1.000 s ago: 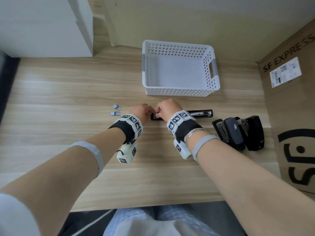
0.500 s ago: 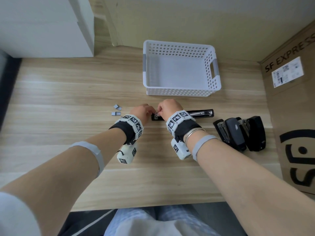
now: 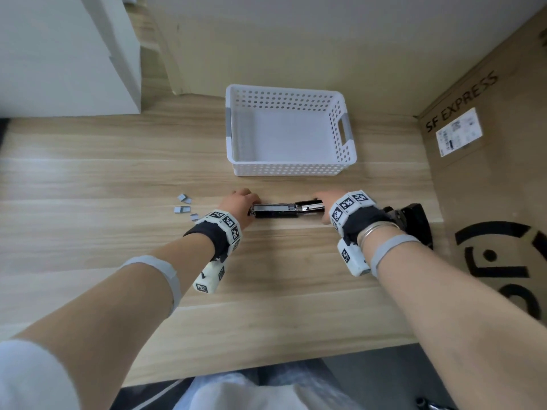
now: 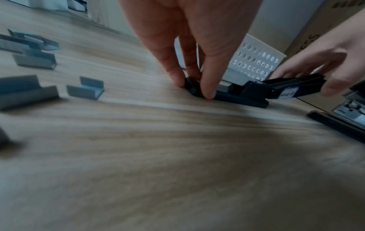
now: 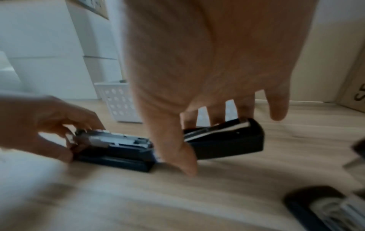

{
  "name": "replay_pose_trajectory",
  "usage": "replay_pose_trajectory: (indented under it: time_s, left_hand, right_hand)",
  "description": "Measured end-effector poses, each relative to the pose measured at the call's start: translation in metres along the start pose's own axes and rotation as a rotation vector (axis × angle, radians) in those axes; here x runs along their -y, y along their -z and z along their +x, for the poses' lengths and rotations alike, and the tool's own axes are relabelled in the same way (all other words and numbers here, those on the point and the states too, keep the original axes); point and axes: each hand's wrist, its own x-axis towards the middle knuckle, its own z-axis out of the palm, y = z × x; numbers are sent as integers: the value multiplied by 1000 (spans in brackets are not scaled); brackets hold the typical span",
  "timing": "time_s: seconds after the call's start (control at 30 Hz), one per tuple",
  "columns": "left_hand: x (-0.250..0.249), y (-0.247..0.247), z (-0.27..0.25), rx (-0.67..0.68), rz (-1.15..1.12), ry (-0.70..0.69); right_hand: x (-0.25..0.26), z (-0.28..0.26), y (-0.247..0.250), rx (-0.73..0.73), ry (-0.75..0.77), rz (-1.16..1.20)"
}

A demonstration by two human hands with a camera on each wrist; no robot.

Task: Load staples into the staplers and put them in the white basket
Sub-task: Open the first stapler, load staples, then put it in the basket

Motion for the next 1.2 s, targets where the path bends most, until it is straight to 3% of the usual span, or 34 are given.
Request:
replay_pose_trajectory:
  time_s: [0.23, 0.47, 0.73, 0.9, 1.2]
  left_hand:
    - [1, 4, 4, -9, -12, -28]
    - [5, 3, 5, -6, -13, 13]
    - [6, -4, 0, -37, -113, 86]
    - [2, 1, 3, 4, -94, 84]
    - [-14, 28, 3, 32, -7, -16]
  right_hand:
    - [6, -18, 34, -94, 145, 27]
    - [81, -22, 33, -204, 333, -28]
    - [100, 3, 11, -161, 328, -21]
    - [92, 3, 7, -171, 348, 153]
    - [76, -1, 2, -143, 327, 259]
